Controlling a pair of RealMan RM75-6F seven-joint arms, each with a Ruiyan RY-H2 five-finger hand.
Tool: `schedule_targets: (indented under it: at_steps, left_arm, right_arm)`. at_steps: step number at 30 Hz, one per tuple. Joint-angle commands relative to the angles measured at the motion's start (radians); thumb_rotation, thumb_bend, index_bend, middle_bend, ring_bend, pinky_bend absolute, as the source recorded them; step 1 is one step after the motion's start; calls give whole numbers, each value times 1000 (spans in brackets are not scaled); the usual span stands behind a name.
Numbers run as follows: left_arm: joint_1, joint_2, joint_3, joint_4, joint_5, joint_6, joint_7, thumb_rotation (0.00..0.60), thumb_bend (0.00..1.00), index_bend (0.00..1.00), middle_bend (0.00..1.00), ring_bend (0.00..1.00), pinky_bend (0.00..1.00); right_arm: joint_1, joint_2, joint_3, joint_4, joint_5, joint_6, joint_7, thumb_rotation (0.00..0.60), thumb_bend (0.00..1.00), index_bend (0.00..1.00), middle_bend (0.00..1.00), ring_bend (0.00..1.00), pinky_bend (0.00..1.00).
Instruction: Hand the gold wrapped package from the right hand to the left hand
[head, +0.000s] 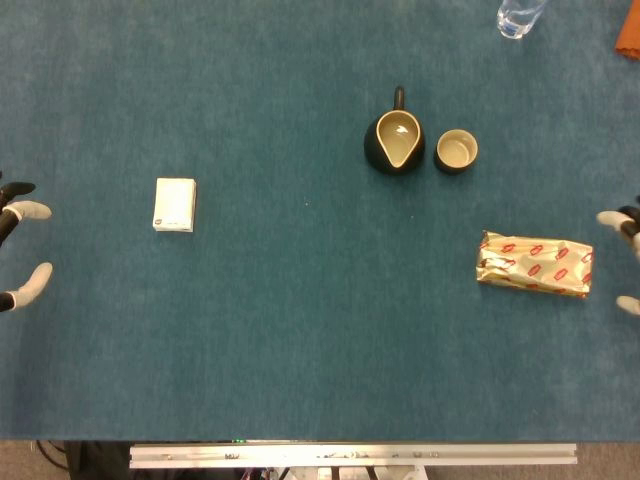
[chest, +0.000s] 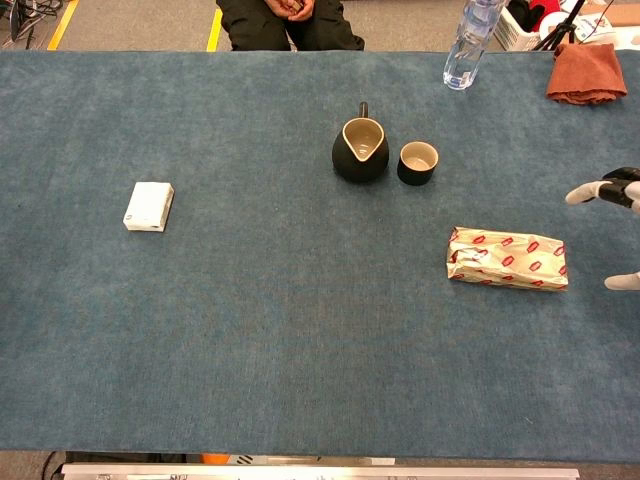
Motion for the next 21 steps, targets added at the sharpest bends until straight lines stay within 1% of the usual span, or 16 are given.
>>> schedule_targets:
  at_steps: [1, 5, 13, 17, 21]
  left_arm:
    - [0, 0, -1, 4, -2, 0, -4, 600, 271, 322, 207, 89, 181]
    - [-1, 0, 1, 14, -3, -4, -13, 600, 271, 322, 207, 90, 181]
    - [-1, -2, 3, 34, -5, -6, -35, 600, 271, 322, 207, 89, 181]
    - [-1, -3, 4, 42, -3, -5, -45, 600, 272, 322, 207, 89, 181]
    - [-2, -4, 3, 47, -3, -5, -50, 600, 272, 322, 207, 89, 181]
  right_arm:
    - [26, -45, 4, 6, 39, -19, -54, 600, 0, 211, 213, 87, 224]
    - [51, -96, 2, 14, 98, -34, -119, 600, 0, 211, 218, 87, 224]
    - [77, -174, -11, 26, 196, -12, -234, 600, 0, 211, 245, 89, 224]
    - [89, -208, -14, 37, 243, 10, -285, 600, 49, 231, 260, 98, 223]
    - [107, -231, -12, 39, 280, 18, -319, 600, 49, 234, 260, 98, 223]
